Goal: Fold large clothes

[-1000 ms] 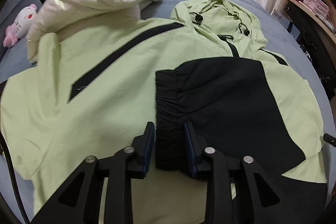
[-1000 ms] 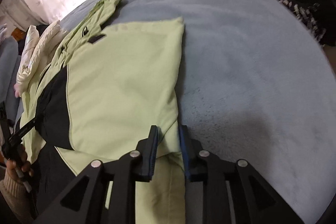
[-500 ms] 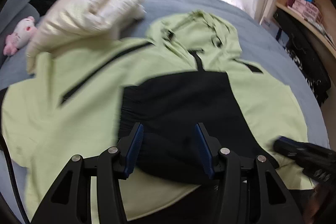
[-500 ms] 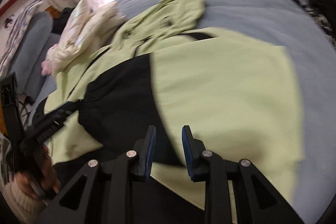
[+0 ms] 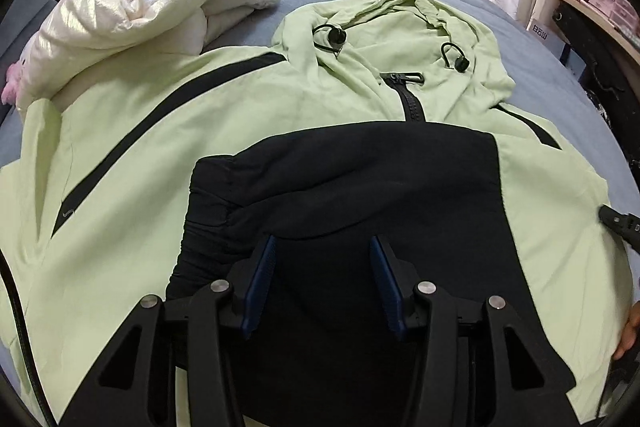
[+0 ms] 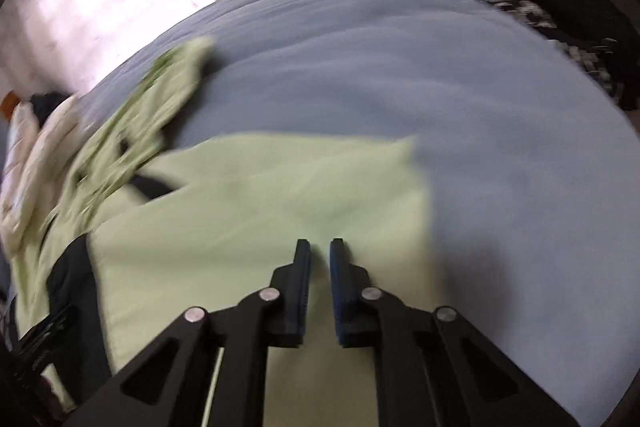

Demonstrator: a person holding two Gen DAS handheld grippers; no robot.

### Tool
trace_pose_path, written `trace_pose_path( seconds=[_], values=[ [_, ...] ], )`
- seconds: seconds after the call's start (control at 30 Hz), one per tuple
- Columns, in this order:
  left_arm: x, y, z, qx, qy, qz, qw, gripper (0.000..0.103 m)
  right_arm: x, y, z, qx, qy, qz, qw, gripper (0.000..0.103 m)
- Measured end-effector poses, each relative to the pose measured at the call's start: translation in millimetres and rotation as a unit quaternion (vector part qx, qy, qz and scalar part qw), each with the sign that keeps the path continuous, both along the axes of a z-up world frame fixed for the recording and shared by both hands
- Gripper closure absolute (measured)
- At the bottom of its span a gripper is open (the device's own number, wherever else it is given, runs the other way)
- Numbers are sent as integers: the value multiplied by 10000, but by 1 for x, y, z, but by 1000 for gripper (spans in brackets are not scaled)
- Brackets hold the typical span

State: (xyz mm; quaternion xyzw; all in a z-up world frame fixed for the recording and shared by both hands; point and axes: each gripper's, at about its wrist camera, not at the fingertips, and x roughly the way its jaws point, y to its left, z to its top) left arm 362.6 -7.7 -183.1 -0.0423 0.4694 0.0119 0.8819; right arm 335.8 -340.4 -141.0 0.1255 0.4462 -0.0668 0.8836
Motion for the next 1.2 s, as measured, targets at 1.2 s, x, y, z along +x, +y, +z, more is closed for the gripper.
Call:
trace_pose_path(
  seconds=[1.2],
  values=[
    [-165,3,126,120,-650,-255,9975,33,-178,71,104,613,-336,437,9966,63]
  ],
)
